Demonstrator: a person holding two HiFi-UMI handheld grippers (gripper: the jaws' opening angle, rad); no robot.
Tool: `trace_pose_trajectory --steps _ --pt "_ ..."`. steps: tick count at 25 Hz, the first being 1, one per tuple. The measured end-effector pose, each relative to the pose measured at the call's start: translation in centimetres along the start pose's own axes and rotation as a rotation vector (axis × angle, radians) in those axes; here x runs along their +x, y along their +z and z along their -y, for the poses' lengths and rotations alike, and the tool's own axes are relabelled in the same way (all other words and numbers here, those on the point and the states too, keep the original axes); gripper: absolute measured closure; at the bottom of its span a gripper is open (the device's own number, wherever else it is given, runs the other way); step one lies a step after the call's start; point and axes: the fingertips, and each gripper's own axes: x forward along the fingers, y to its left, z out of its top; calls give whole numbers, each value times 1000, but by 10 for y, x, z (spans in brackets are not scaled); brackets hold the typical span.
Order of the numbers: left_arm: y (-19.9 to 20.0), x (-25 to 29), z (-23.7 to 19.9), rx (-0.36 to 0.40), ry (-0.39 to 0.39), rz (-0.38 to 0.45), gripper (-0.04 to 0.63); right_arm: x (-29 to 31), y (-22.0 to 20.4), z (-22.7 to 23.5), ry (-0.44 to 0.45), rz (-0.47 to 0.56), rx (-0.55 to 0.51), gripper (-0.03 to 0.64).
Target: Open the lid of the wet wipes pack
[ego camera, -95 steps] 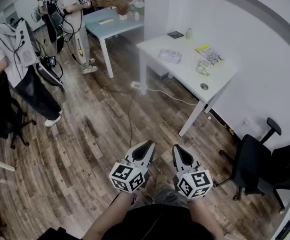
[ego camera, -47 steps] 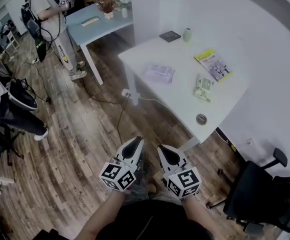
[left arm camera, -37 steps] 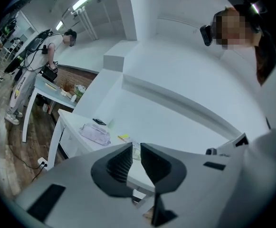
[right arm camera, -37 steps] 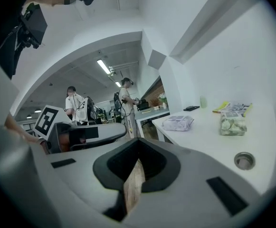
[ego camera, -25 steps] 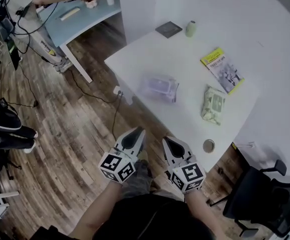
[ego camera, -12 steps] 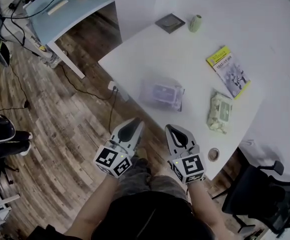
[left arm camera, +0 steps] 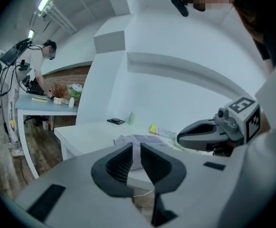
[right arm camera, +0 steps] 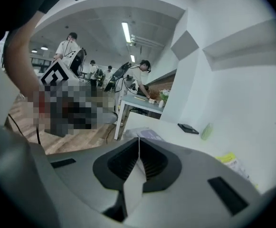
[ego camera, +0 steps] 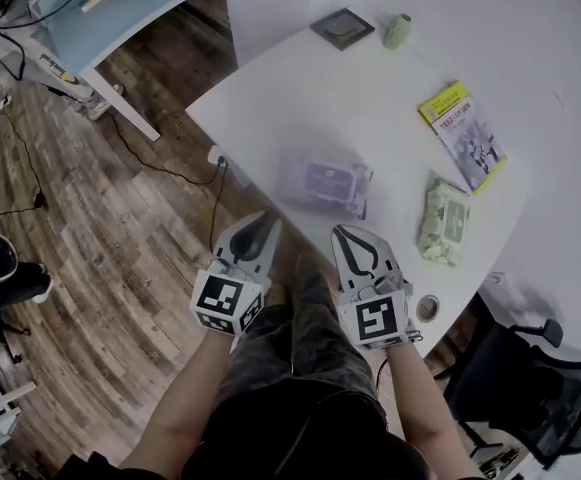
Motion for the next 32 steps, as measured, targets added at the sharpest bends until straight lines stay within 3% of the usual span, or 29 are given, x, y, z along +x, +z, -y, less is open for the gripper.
trace_pose_trajectory --steps 8,10,12,13,15,23,27,32 --pt "2 34 -20 116 11 -46 552 33 3 12 67 -8 -174 599" --pt "6 42 -17 158 -27 -40 552 40 3 13 103 -7 -219 589" --pt "11 49 -10 219 -79 -37 534 45 3 13 156 -3 -244 493" --pt "12 52 -7 261 -106 -41 512 47 2 14 180 1 -242 475" --pt "13 58 -2 342 -157 -54 476 52 2 19 213 12 -221 462" --pt "7 73 1 490 -290 -148 425 68 -2 29 347 5 -248 425" --pt "5 80 5 588 -330 -194 402 71 -2 27 373 11 -260 426" --pt "2 80 6 584 -328 -211 402 70 -4 21 370 35 -357 430"
